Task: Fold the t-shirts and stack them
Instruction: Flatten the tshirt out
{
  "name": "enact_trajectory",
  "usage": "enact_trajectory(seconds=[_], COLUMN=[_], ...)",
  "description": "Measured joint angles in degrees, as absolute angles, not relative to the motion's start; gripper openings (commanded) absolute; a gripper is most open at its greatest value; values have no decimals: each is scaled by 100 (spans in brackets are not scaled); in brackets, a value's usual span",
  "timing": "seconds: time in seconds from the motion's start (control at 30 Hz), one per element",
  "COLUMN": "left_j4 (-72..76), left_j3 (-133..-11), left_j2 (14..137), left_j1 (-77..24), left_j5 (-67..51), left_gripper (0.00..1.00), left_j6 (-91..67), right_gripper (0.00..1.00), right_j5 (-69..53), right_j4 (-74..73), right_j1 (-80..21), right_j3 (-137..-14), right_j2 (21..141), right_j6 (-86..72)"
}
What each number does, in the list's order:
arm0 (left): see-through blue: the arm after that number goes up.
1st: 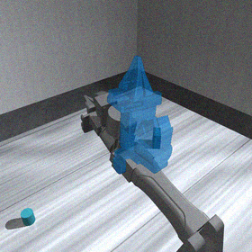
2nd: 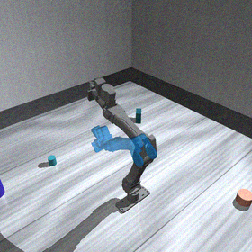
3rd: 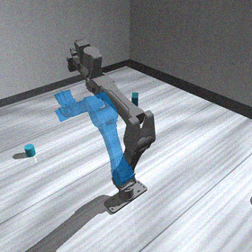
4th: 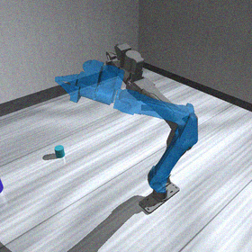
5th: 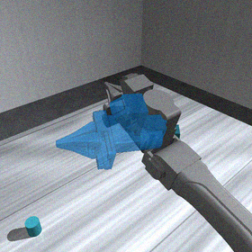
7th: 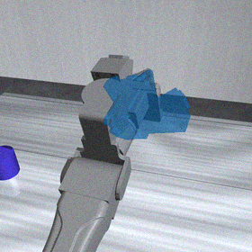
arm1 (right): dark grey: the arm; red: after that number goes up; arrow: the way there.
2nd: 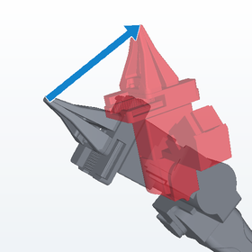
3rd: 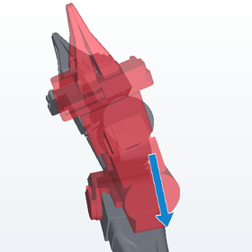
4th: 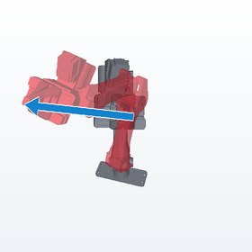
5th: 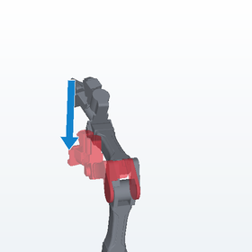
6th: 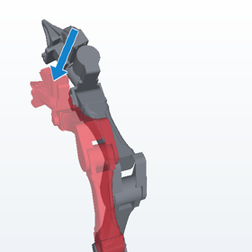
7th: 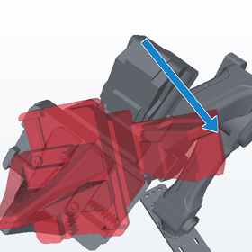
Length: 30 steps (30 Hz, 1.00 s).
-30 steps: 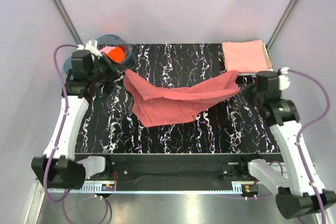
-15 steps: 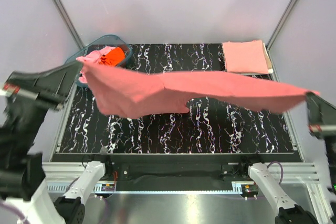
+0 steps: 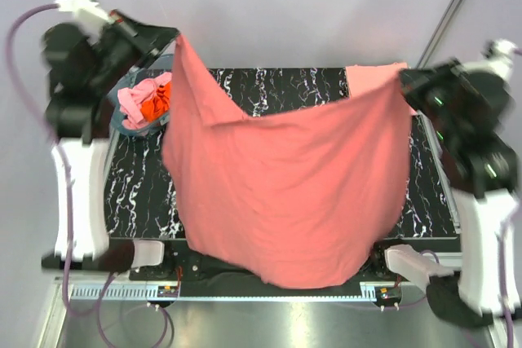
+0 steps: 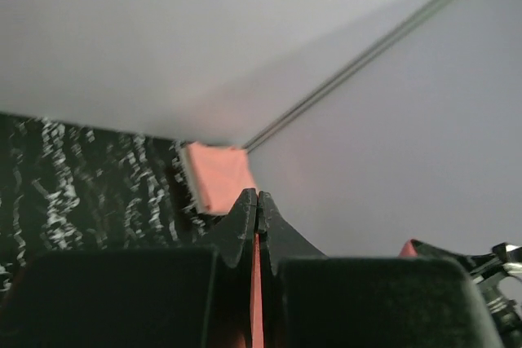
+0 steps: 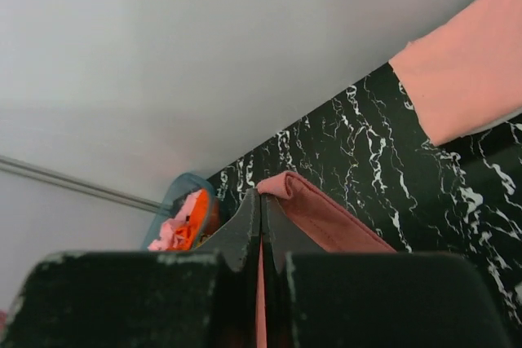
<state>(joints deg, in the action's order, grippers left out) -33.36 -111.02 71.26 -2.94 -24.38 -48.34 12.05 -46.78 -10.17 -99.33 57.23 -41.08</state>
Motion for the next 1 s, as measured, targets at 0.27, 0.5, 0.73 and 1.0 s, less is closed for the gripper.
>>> enact_trajectory(seconds=[0.27, 0.5, 0.73, 1.0], left_j4=[-3070, -1483, -1066, -1190], left_j3=[-12825, -13611, -12422, -8530], left_j2=[10224, 10541, 8624, 5297], left_j1=[30, 832, 875, 604], left_j5=[-2954, -3739, -4075, -3892], left_gripper=[0, 0, 0, 0], left_j6=[-5033, -6536, -6711, -5666], right_gripper=[0, 0, 0, 0], right_j5=[808, 797, 1315, 1599], right_j4=[-3872, -4156, -4121, -3887], right_j1=[-996, -762, -738, -727], right_j3=[-11410, -13397, -12433, -8945], right_j2=[8768, 9209, 7371, 5019], right_j6=[-3474, -3050, -2707, -2738])
